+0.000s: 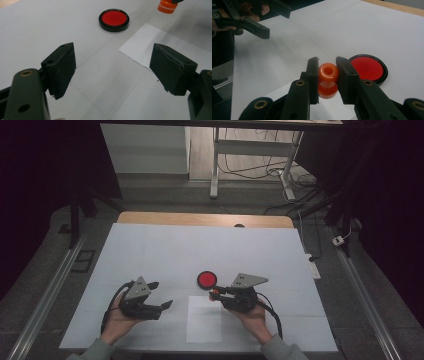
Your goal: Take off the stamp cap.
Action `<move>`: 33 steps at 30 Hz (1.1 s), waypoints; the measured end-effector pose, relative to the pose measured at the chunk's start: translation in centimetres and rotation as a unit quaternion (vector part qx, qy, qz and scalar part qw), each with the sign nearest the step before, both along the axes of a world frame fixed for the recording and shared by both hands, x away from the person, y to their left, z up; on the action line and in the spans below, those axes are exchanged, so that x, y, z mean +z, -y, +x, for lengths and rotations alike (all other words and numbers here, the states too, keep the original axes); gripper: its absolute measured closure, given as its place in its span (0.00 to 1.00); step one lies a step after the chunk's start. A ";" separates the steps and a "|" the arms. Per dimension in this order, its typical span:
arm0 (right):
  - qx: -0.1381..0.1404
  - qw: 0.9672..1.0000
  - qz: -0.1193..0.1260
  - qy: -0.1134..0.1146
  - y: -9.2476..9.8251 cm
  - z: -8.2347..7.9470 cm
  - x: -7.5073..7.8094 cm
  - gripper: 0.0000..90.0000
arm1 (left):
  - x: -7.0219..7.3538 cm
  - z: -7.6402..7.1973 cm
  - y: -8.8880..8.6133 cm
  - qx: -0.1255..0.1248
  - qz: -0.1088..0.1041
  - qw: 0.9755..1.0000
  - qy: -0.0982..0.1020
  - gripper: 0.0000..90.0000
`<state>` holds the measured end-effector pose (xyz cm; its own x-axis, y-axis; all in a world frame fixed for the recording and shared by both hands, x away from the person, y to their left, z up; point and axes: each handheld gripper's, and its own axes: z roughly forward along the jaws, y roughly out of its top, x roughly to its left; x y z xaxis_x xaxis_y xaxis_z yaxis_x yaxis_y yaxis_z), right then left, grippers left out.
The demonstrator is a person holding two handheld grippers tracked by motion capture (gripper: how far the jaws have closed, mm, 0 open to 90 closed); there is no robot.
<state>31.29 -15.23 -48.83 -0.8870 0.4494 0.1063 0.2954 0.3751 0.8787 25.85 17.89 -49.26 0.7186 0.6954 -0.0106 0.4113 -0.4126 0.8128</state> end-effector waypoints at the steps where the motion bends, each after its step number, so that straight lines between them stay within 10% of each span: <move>1: 0.000 1.000 0.000 0.000 0.0 0.0 0.0 0.80 | 0.1 0.1 0.2 -0.003 0.000 1.000 0.000 0.24; 33: 0.004 1.000 0.002 -0.002 -0.2 0.1 -0.1 0.80 | 0.0 2.1 5.1 -0.059 0.023 0.998 -0.009 0.24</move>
